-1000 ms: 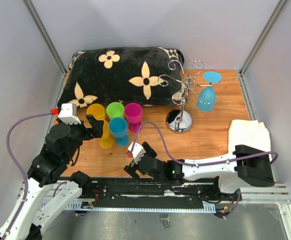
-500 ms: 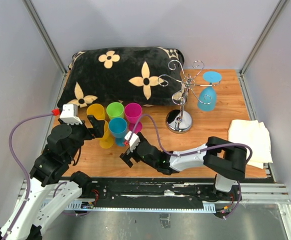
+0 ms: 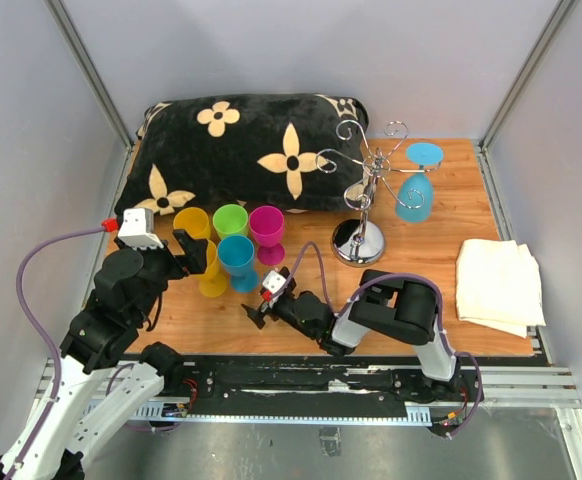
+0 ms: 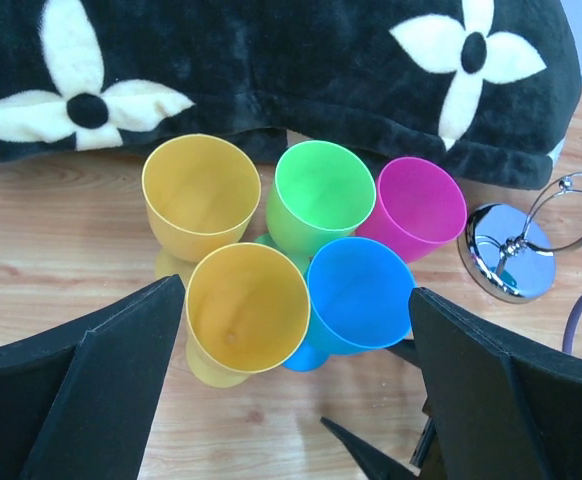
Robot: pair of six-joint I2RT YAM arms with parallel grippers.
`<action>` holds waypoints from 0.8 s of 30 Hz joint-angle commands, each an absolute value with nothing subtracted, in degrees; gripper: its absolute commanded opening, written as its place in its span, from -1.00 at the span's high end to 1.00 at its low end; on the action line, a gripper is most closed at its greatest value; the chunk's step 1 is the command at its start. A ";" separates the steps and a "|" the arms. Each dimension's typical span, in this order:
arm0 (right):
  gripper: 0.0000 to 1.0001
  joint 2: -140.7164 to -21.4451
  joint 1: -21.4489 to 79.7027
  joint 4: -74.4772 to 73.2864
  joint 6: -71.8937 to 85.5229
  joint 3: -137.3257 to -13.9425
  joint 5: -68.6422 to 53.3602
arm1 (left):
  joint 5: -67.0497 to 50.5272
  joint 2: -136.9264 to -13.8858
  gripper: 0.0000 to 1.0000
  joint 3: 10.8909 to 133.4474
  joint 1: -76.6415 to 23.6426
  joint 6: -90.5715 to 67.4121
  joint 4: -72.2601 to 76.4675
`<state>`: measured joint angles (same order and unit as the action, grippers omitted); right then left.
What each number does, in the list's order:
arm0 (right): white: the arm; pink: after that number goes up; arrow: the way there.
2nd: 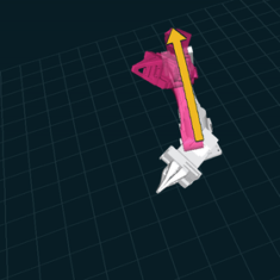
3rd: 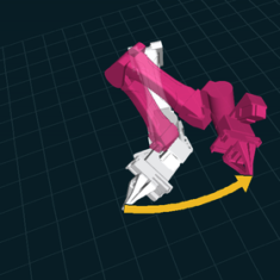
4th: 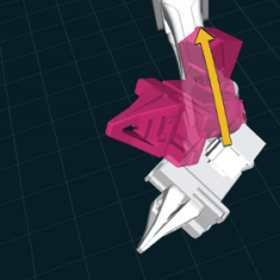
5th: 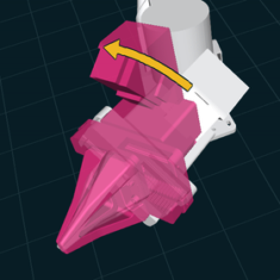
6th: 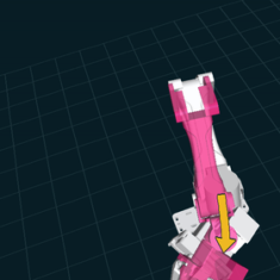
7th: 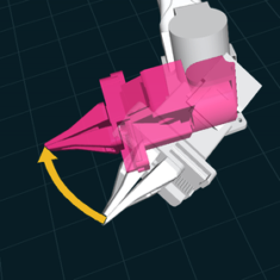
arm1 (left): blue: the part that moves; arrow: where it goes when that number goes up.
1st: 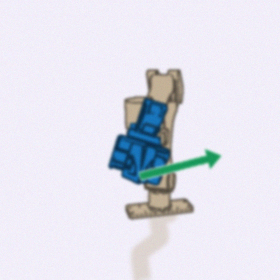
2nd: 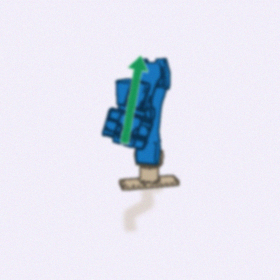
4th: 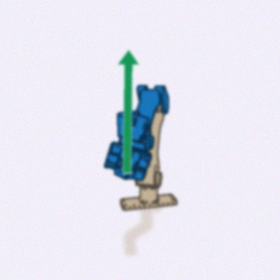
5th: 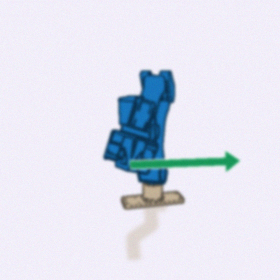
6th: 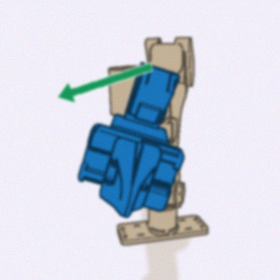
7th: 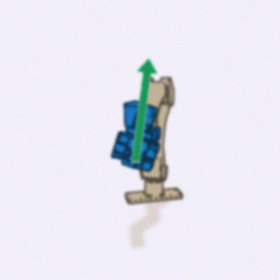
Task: Place the wine glass upside down on the wine glass rack
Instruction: Pick up the wine glass at the center of the board.
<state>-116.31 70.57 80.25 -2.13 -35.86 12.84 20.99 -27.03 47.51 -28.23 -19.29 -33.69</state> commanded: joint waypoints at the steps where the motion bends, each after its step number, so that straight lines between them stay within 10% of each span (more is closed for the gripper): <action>1: -0.93 -116.98 68.84 88.69 -4.09 -37.34 12.51 | 22.60 -26.41 -0.99 46.93 -28.04 -18.46 -31.90; 24: -0.83 -122.60 64.01 86.69 -5.29 -46.83 7.95 | 23.70 -26.72 -0.99 46.67 -27.77 -18.45 -31.80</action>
